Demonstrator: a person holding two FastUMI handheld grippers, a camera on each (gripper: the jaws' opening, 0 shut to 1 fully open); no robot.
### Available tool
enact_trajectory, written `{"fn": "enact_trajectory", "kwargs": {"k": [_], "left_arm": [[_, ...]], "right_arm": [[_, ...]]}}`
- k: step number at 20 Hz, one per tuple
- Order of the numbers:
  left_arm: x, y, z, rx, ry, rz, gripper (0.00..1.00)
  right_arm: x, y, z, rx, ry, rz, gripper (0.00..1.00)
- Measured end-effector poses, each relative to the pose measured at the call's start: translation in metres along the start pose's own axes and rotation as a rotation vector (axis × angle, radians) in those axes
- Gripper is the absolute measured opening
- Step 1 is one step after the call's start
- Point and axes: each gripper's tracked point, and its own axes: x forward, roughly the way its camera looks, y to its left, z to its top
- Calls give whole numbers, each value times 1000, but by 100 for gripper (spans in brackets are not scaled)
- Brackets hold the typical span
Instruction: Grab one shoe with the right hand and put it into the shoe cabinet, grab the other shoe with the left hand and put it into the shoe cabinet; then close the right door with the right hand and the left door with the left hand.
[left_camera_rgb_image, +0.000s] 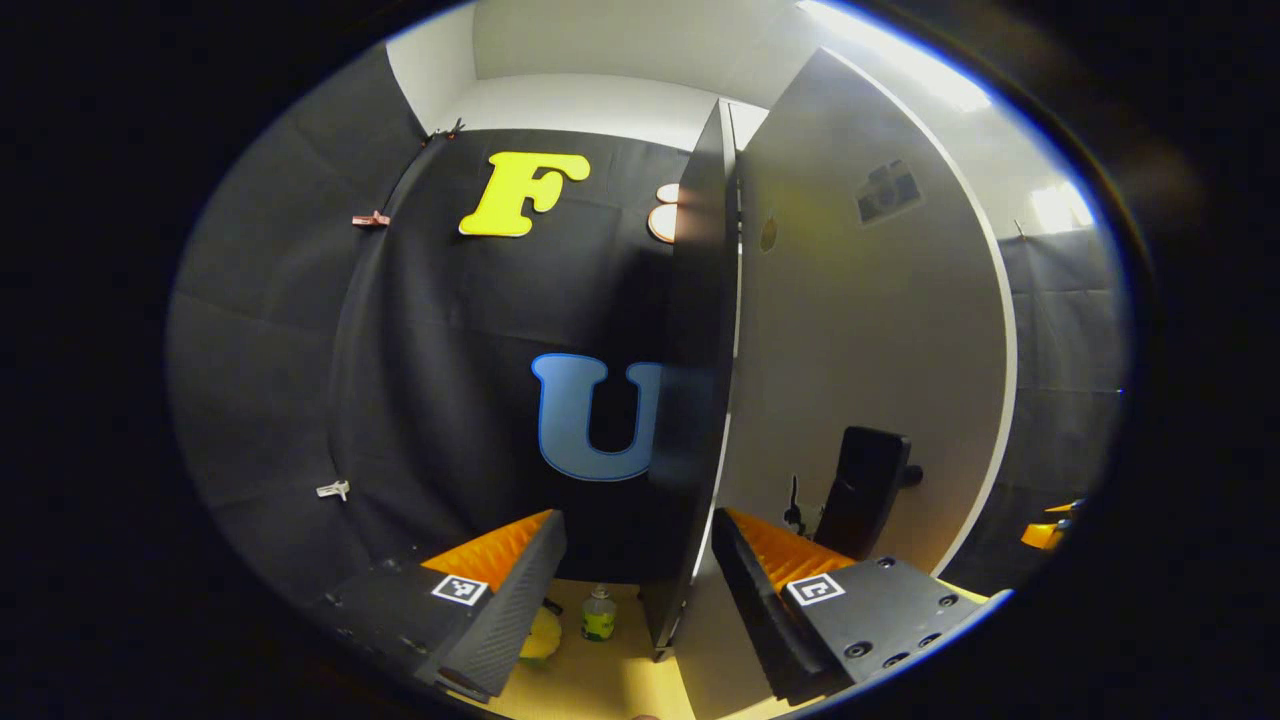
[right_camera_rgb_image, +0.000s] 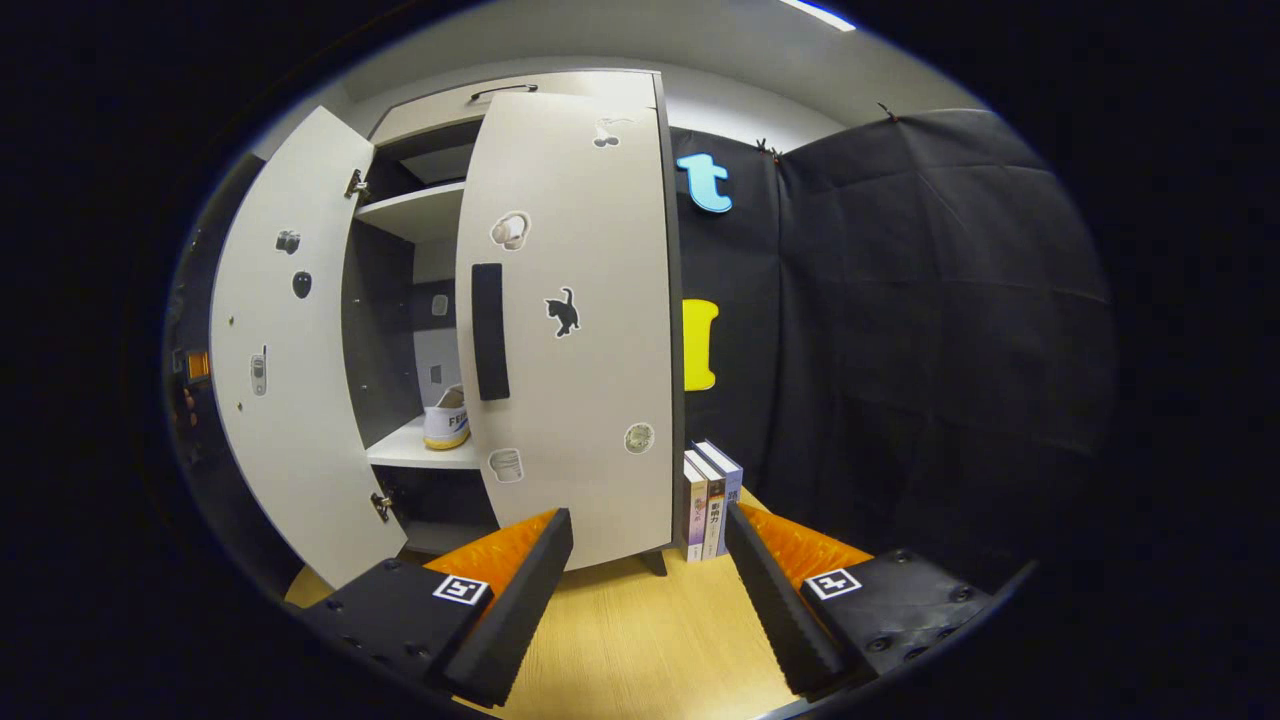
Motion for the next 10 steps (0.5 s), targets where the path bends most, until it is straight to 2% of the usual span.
{"fn": "enact_trajectory", "kwargs": {"k": [1,5,10], "left_arm": [[0,-2,0,-5,4,1,93],[-4,-19,-3,13,29,27,92],[5,-75,-10,-22,37,-32,92]], "right_arm": [[4,-1,-3,6,5,5,99],[18,-2,-7,37,19,42,99],[27,-9,-19,59,45,87,98]]}}
